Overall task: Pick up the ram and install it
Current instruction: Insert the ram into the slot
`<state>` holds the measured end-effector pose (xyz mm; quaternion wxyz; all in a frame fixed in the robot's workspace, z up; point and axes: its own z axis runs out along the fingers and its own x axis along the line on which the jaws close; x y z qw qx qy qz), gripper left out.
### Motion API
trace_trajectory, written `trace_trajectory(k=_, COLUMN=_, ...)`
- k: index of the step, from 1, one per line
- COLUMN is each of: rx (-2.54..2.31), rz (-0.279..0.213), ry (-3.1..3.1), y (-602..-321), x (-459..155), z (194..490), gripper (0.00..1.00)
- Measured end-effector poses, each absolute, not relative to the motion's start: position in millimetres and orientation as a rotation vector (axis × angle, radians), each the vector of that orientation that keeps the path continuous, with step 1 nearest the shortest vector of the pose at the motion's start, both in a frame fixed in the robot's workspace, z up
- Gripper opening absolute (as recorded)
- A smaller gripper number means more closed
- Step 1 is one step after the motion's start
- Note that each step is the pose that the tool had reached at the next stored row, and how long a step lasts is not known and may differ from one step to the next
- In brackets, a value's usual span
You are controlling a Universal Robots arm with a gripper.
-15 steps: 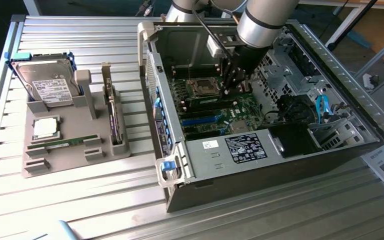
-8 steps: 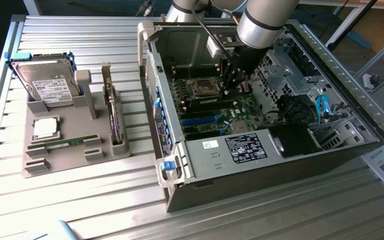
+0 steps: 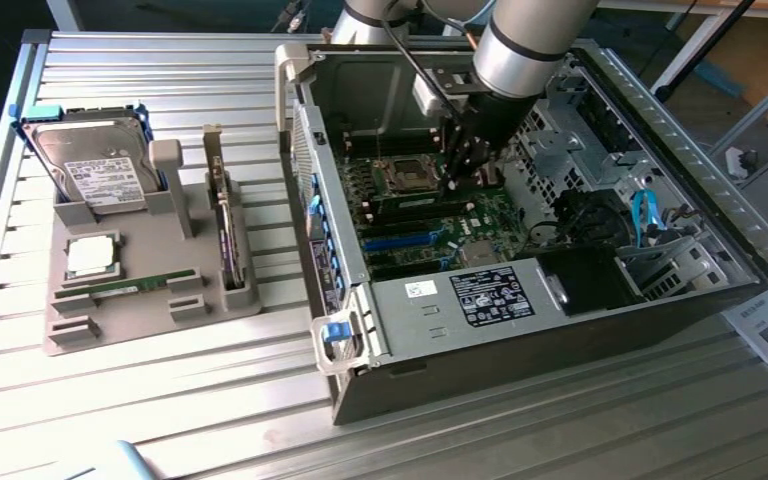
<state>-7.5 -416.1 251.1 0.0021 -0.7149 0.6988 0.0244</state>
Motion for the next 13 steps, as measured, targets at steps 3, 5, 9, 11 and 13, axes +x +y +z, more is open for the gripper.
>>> trace_trajectory(k=3, rx=-2.219, rz=0.076, ry=2.216, y=-416.1, x=-7.6, z=250.4, gripper=0.12)
trace_trajectory(k=5, rx=-2.216, rz=0.076, ry=2.219, y=-416.1, x=-7.6, z=250.4, gripper=0.12)
trace_trajectory(k=9, rx=-2.215, rz=0.077, ry=2.219, y=-416.0, x=-7.5, z=248.6, gripper=0.12)
trace_trajectory(k=11, rx=-2.216, rz=0.076, ry=2.219, y=-416.1, x=-7.6, z=245.7, gripper=0.12)
trace_trajectory(k=13, rx=-2.216, rz=0.076, ry=2.219, y=-416.1, x=-7.6, z=243.6, gripper=0.12)
